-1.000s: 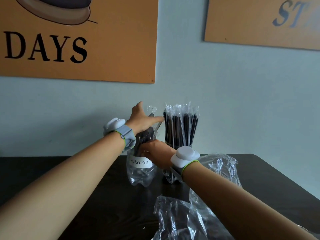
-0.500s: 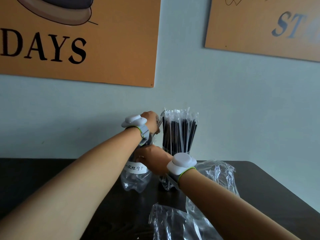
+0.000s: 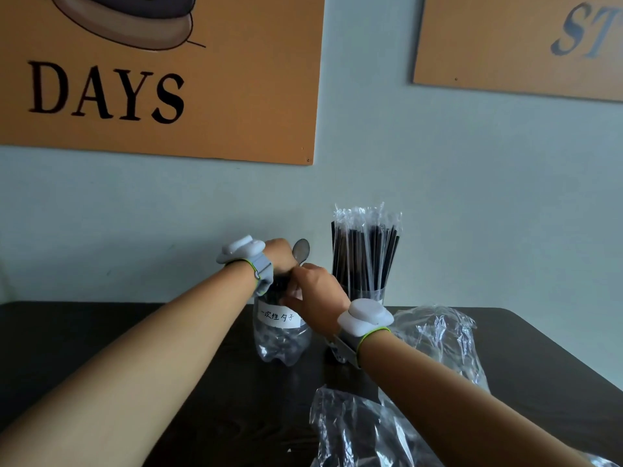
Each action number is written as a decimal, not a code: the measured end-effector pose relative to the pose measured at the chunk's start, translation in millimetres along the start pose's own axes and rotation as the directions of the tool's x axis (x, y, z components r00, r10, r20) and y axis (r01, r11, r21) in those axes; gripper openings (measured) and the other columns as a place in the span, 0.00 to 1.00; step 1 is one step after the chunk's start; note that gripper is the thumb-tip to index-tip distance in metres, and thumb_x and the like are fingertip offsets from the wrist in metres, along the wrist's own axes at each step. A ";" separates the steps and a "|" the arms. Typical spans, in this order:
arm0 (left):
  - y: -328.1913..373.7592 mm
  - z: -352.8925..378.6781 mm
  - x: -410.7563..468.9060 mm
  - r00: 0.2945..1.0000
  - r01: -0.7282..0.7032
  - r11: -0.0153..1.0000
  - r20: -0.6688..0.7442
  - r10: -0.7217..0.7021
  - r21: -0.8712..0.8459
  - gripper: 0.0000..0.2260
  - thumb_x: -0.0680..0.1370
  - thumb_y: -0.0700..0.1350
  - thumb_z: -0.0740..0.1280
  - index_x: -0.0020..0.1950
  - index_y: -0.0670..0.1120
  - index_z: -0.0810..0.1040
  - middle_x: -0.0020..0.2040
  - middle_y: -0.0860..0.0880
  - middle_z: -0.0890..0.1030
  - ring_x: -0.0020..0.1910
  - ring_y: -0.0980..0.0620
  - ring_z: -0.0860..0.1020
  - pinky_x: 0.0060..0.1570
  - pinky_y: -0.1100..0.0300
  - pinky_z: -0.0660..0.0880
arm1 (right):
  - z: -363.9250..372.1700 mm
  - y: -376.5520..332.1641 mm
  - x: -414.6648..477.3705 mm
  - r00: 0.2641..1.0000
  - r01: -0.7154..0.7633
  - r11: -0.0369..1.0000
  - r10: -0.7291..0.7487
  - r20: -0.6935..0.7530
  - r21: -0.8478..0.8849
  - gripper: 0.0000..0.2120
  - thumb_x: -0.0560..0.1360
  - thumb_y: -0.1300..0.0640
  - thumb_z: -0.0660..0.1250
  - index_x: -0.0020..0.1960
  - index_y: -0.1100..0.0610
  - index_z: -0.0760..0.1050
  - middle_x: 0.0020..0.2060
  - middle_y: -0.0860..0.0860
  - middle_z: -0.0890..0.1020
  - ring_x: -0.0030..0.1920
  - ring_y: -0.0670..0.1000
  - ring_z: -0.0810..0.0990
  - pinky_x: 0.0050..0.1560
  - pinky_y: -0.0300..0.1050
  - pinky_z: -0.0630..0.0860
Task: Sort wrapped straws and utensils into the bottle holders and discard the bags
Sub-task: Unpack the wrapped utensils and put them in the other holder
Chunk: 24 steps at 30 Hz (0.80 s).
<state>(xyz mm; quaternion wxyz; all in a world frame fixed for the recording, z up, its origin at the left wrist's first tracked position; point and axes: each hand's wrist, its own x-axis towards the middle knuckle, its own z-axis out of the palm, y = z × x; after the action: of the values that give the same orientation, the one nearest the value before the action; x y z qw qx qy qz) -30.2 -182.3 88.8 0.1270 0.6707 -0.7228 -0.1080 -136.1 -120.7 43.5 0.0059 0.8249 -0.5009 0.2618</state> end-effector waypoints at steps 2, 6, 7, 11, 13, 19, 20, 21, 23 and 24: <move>-1.0 -2.9 1.6 0.999 -0.038 0.994 0.023 0.040 -0.103 0.11 0.75 0.40 0.63 0.32 0.41 0.72 0.34 0.45 0.75 0.42 0.46 0.71 0.41 0.58 0.68 | 0.3 -1.2 0.4 0.999 -0.006 1.000 0.006 -0.050 0.014 0.17 0.71 0.51 0.70 0.52 0.62 0.74 0.53 0.59 0.78 0.49 0.62 0.79 0.50 0.55 0.77; 0.3 -23.5 1.0 0.994 -0.102 0.889 -0.088 0.070 -0.447 0.27 0.72 0.47 0.69 0.69 0.44 0.67 0.65 0.45 0.71 0.65 0.48 0.70 0.60 0.60 0.65 | -3.4 2.5 2.7 0.999 0.010 0.999 -0.008 -0.049 0.040 0.15 0.69 0.53 0.72 0.49 0.61 0.75 0.50 0.56 0.79 0.47 0.59 0.79 0.49 0.52 0.77; 1.3 -24.8 0.6 0.983 -0.165 0.856 -0.152 0.103 -0.491 0.30 0.73 0.47 0.68 0.73 0.45 0.63 0.71 0.46 0.67 0.70 0.48 0.66 0.63 0.61 0.63 | -4.5 4.1 3.3 0.999 0.011 0.999 -0.010 -0.040 0.044 0.13 0.69 0.54 0.72 0.47 0.60 0.76 0.49 0.56 0.79 0.47 0.58 0.80 0.49 0.50 0.77; 4.4 -10.7 -12.8 0.934 -0.353 0.912 -0.140 0.329 -0.210 0.17 0.80 0.45 0.58 0.68 0.49 0.73 0.72 0.48 0.70 0.72 0.48 0.67 0.72 0.57 0.61 | -4.4 8.0 1.9 0.998 0.030 0.999 -0.028 -0.048 0.042 0.10 0.70 0.56 0.70 0.47 0.62 0.79 0.49 0.56 0.80 0.48 0.57 0.80 0.51 0.50 0.77; -0.1 7.0 -17.5 0.946 -0.323 0.940 -0.050 0.319 -0.108 0.17 0.82 0.47 0.53 0.63 0.44 0.77 0.68 0.43 0.75 0.68 0.44 0.71 0.68 0.54 0.65 | -3.1 9.3 0.3 0.998 0.034 0.999 -0.032 -0.050 0.040 0.11 0.71 0.56 0.70 0.48 0.63 0.80 0.52 0.58 0.80 0.50 0.58 0.80 0.52 0.50 0.77; -4.5 6.6 -28.8 0.921 -0.367 0.813 -0.299 0.250 -0.452 0.16 0.82 0.45 0.56 0.64 0.42 0.76 0.66 0.44 0.77 0.67 0.47 0.73 0.69 0.56 0.66 | -22.4 11.3 -11.7 0.990 0.043 0.976 -0.013 -0.142 0.214 0.06 0.71 0.61 0.69 0.46 0.62 0.80 0.47 0.56 0.83 0.48 0.54 0.81 0.52 0.50 0.79; -2.7 -1.5 -30.9 0.893 -0.406 0.771 -0.393 0.220 -0.491 0.15 0.81 0.44 0.57 0.63 0.41 0.76 0.65 0.44 0.78 0.67 0.47 0.74 0.70 0.55 0.67 | -30.7 11.8 -15.4 0.986 0.050 0.973 -0.012 -0.167 0.224 0.05 0.72 0.61 0.68 0.47 0.61 0.80 0.46 0.55 0.83 0.47 0.52 0.81 0.51 0.47 0.81; -1.1 -10.6 -33.6 0.858 -0.449 0.738 -0.473 0.199 -0.504 0.14 0.81 0.43 0.58 0.62 0.39 0.77 0.63 0.43 0.79 0.65 0.47 0.75 0.69 0.53 0.68 | -39.9 13.2 -20.3 0.981 0.058 0.969 -0.012 -0.192 0.238 0.05 0.72 0.60 0.68 0.47 0.60 0.80 0.45 0.53 0.83 0.46 0.50 0.82 0.49 0.43 0.81; 3.0 -29.1 -42.8 0.788 -0.524 0.702 -0.588 0.184 -0.482 0.11 0.80 0.41 0.61 0.57 0.39 0.78 0.58 0.42 0.82 0.62 0.47 0.77 0.66 0.59 0.69 | -59.6 19.8 -31.1 0.973 0.056 0.956 0.013 -0.231 0.289 0.03 0.72 0.61 0.69 0.46 0.58 0.79 0.39 0.47 0.82 0.40 0.45 0.81 0.46 0.34 0.81; 6.7 -37.5 -49.8 0.751 -0.556 0.697 -0.633 0.188 -0.452 0.10 0.79 0.41 0.62 0.56 0.40 0.79 0.57 0.43 0.82 0.60 0.48 0.78 0.62 0.66 0.70 | -70.8 24.6 -38.3 0.970 0.043 0.947 0.037 -0.241 0.317 0.02 0.72 0.61 0.70 0.44 0.57 0.79 0.36 0.45 0.81 0.38 0.44 0.81 0.44 0.31 0.80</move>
<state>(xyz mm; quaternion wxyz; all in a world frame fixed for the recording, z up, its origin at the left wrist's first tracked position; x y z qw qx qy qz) -20.8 -131.6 124.4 0.5569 0.4239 -0.7051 -0.1142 -200.6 -82.1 81.6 -0.0662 0.7772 -0.4459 0.4390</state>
